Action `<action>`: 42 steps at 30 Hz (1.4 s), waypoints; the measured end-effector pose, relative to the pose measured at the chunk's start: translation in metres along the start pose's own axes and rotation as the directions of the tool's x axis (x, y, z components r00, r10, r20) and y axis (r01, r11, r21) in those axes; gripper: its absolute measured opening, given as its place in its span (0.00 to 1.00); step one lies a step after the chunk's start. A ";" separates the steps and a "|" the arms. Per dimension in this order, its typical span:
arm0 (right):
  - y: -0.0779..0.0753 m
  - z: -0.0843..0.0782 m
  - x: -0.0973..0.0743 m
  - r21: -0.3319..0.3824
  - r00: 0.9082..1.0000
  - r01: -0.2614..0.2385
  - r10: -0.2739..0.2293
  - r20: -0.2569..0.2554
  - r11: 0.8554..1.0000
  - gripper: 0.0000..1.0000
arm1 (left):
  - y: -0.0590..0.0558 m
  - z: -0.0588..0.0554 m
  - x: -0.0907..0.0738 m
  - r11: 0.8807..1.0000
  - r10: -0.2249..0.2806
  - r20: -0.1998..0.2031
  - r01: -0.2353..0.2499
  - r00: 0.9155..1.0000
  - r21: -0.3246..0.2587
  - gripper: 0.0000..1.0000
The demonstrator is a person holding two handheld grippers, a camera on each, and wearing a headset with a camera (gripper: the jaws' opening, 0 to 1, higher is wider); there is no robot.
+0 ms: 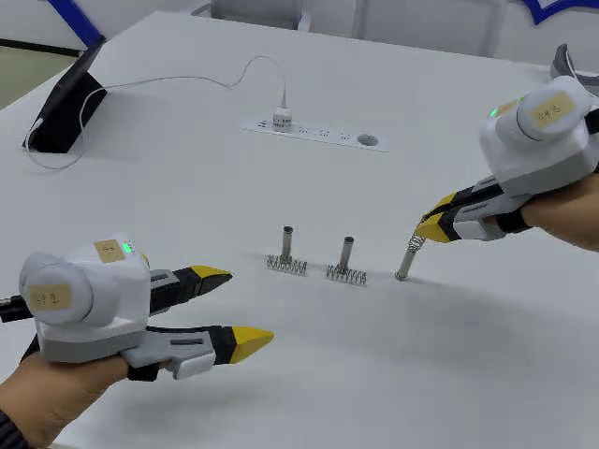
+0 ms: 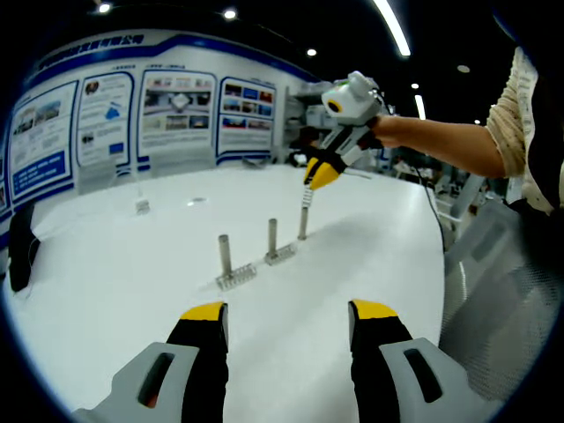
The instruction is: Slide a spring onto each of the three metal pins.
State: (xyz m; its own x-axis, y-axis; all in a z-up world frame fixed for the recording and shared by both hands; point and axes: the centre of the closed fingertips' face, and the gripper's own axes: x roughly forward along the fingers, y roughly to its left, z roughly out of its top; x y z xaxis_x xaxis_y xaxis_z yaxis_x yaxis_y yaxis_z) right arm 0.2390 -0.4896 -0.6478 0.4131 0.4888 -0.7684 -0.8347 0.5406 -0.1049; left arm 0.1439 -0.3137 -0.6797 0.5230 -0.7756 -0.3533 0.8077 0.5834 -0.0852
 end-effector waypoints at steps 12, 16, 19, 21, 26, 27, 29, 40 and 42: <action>0.000 -0.009 0.016 0.011 0.999 -0.015 0.015 -0.036 1.000 0.12 | 0.002 0.001 -0.001 1.000 0.006 0.003 -0.006 1.000 -0.004 0.56; 0.000 -0.013 0.021 0.026 0.999 -0.019 0.020 -0.044 0.999 0.12 | 0.001 0.000 -0.002 1.000 0.006 0.002 -0.006 1.000 -0.003 0.56; 0.000 -0.016 0.025 0.033 0.998 -0.020 0.022 -0.052 0.999 0.12 | 0.002 0.000 -0.002 1.000 0.008 0.002 -0.008 1.000 -0.004 0.56; 0.001 -0.018 0.028 0.036 0.998 -0.022 0.024 -0.059 0.999 0.12 | 0.002 0.000 -0.002 1.000 0.008 0.003 -0.008 1.000 -0.004 0.56; 0.002 -0.022 0.034 0.047 0.997 -0.024 0.027 -0.074 0.999 0.12 | 0.002 0.001 -0.002 1.000 0.007 0.005 -0.007 1.000 -0.004 0.56; 0.003 -0.023 0.035 0.050 0.997 -0.025 0.028 -0.076 0.998 0.12 | 0.002 0.001 -0.002 1.000 0.006 0.005 -0.006 1.000 -0.003 0.56; 0.004 -0.024 0.037 0.057 0.996 -0.026 0.031 -0.079 0.998 0.12 | 0.002 0.001 -0.002 1.000 0.005 0.005 -0.005 1.000 -0.002 0.56; 0.005 -0.036 0.046 0.079 0.993 -0.027 0.036 -0.111 0.997 0.12 | 0.001 0.002 -0.001 1.000 0.003 0.007 -0.003 1.000 -0.002 0.55; 0.006 -0.034 0.046 0.087 0.994 -0.030 0.038 -0.101 0.996 0.12 | 0.001 0.002 -0.002 1.000 0.003 0.008 -0.003 1.000 -0.002 0.55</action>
State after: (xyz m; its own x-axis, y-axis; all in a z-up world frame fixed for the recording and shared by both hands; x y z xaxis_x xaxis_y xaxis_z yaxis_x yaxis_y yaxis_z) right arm 0.2410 -0.4875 -0.7051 0.3421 0.4377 -0.8315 -0.8118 0.5833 -0.0269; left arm 0.1445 -0.3122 -0.6777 0.5278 -0.7757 -0.3460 0.8054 0.5865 -0.0862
